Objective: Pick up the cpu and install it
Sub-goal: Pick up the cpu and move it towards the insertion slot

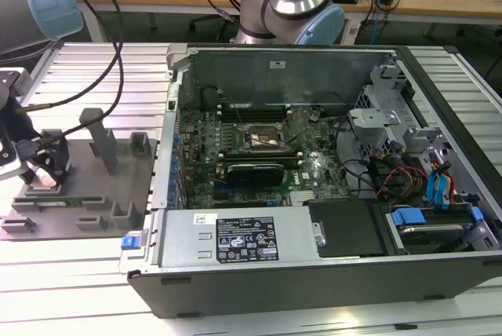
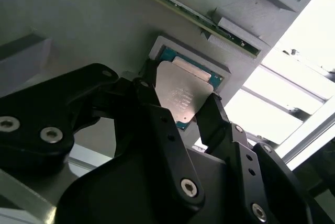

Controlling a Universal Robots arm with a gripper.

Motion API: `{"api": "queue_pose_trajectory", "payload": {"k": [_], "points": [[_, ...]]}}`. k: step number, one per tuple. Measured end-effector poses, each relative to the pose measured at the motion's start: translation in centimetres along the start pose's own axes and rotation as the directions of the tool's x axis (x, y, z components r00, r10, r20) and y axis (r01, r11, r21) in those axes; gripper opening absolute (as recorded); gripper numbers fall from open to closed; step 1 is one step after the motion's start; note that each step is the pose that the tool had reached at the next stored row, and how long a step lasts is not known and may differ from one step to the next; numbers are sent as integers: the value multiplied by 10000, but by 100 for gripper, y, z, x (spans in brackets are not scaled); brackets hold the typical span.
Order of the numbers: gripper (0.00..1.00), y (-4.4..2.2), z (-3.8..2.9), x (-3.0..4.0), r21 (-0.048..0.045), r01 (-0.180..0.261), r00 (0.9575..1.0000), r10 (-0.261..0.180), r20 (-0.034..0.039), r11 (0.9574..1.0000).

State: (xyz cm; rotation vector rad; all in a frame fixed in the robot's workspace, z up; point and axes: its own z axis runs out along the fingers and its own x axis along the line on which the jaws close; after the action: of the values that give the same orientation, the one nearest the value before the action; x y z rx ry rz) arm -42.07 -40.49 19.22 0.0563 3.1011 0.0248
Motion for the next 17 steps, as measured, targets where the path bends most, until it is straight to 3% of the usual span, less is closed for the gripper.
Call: {"api": "queue_pose_trajectory", "payload": {"k": [12,15,17], "points": [[55,6,-334,-14,-3,0,10000,0,4,10000],[55,8,-458,-19,-3,0,10000,0,4,10000],[55,11,-652,-26,-2,0,10000,0,3,10000]]}}
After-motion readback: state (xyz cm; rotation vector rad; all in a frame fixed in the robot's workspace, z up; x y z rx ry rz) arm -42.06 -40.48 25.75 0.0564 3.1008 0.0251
